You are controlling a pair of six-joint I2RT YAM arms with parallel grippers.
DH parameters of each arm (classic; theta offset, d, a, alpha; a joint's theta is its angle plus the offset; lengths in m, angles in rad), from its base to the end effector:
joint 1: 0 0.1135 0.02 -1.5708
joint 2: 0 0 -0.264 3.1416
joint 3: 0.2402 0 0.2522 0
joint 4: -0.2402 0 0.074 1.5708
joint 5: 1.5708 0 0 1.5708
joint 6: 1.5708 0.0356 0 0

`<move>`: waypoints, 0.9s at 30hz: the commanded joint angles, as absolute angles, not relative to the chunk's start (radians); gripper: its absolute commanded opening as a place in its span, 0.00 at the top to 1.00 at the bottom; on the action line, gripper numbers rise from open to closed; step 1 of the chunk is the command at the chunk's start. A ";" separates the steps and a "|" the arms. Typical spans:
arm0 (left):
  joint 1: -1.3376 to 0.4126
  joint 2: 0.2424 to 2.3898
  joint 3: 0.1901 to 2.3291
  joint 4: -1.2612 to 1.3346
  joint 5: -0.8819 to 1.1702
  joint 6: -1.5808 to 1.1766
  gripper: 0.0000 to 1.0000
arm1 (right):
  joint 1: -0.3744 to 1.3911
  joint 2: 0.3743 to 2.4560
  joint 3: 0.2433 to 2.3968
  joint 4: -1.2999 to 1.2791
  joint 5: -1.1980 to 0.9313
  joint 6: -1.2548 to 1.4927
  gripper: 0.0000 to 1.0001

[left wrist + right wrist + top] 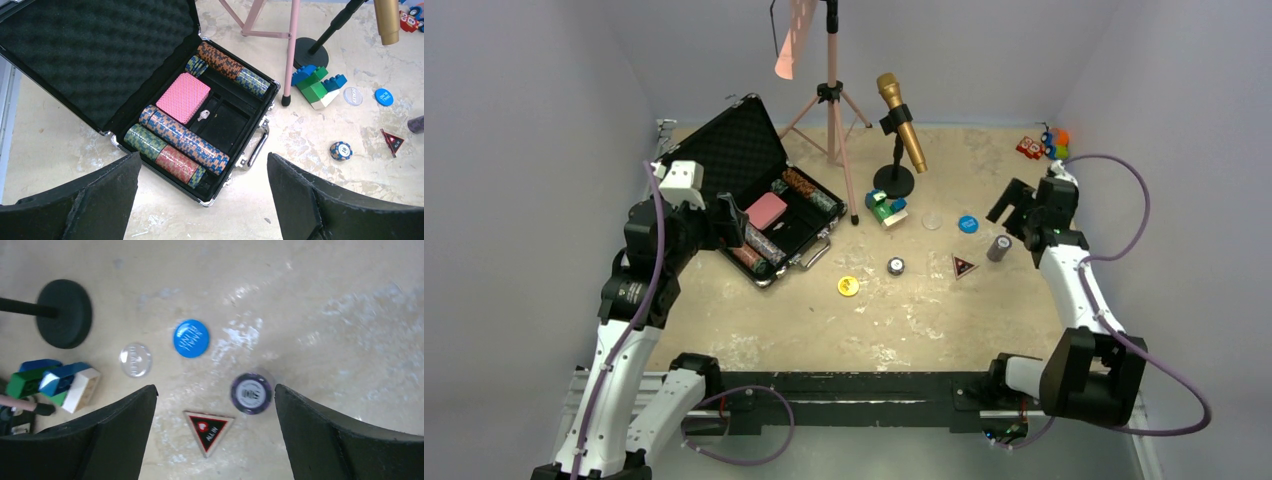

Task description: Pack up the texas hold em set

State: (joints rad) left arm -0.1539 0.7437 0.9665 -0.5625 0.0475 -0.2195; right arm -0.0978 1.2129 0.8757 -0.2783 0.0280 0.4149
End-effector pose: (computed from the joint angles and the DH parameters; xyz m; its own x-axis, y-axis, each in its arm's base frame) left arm 0.1526 -0.0254 0.3684 -0.3643 -0.1636 -0.9168 0.1209 0.9678 -0.2207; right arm 0.2666 -0.0272 0.2731 -0.4773 0.4517 -0.7537 0.3418 0.8857 0.3143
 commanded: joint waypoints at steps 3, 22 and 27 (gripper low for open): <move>-0.158 0.733 0.956 -0.535 0.040 -0.205 0.01 | -0.189 1.232 0.818 -0.311 -0.068 0.416 0.08; -0.158 0.726 0.955 -0.534 0.042 -0.206 0.00 | -0.189 1.297 0.743 -0.227 0.038 0.444 0.26; -0.158 0.726 0.954 -0.534 0.041 -0.206 0.00 | -0.189 1.313 0.740 -0.210 0.058 0.442 0.31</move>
